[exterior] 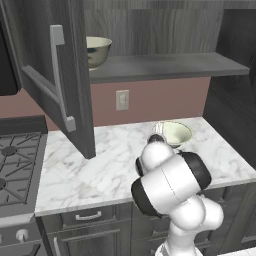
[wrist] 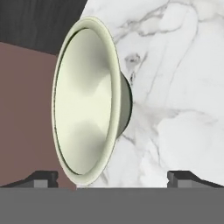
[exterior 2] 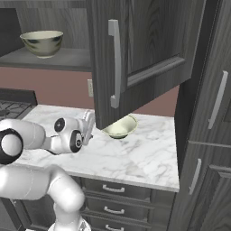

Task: Open the cabinet. Pick the bowls from the counter and place them in the cabinet. Then close the cabinet.

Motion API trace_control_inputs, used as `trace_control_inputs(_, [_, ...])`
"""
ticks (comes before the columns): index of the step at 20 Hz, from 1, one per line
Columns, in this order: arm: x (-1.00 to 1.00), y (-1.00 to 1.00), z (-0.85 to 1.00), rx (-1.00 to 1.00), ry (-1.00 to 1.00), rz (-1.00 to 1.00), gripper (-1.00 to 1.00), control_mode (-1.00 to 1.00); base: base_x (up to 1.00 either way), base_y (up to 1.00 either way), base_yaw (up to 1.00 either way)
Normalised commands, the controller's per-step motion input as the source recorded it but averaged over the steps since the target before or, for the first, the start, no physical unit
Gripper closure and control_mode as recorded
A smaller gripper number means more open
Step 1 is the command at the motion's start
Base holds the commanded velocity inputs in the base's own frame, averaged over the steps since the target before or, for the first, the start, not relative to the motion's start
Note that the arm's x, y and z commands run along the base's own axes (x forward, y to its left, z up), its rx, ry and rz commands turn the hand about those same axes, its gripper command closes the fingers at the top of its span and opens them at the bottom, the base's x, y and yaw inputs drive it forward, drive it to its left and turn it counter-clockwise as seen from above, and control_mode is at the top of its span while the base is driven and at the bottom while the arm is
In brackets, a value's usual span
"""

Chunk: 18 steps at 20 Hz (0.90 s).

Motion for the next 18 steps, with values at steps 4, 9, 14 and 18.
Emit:
trace_control_inputs(4, [0.22, 0.00, -0.15, 0.00, -0.02, 0.00, -1.00, -1.00, 0.00, 0.00, 0.00])
trace_control_inputs(9, [0.14, -0.07, -0.06, 0.00, -0.04, 0.00, -1.00, -1.00, 0.00, 0.00, 0.00])
trace_control_inputs(14, [0.07, -0.16, 0.00, 0.00, -0.03, 0.00, -1.00, -1.00, 0.00, 0.00, 0.00])
trace_control_inputs(18, [0.09, -0.23, -0.07, 0.01, 0.00, 0.00, -1.00, -1.00, 0.00, 0.00, 0.00])
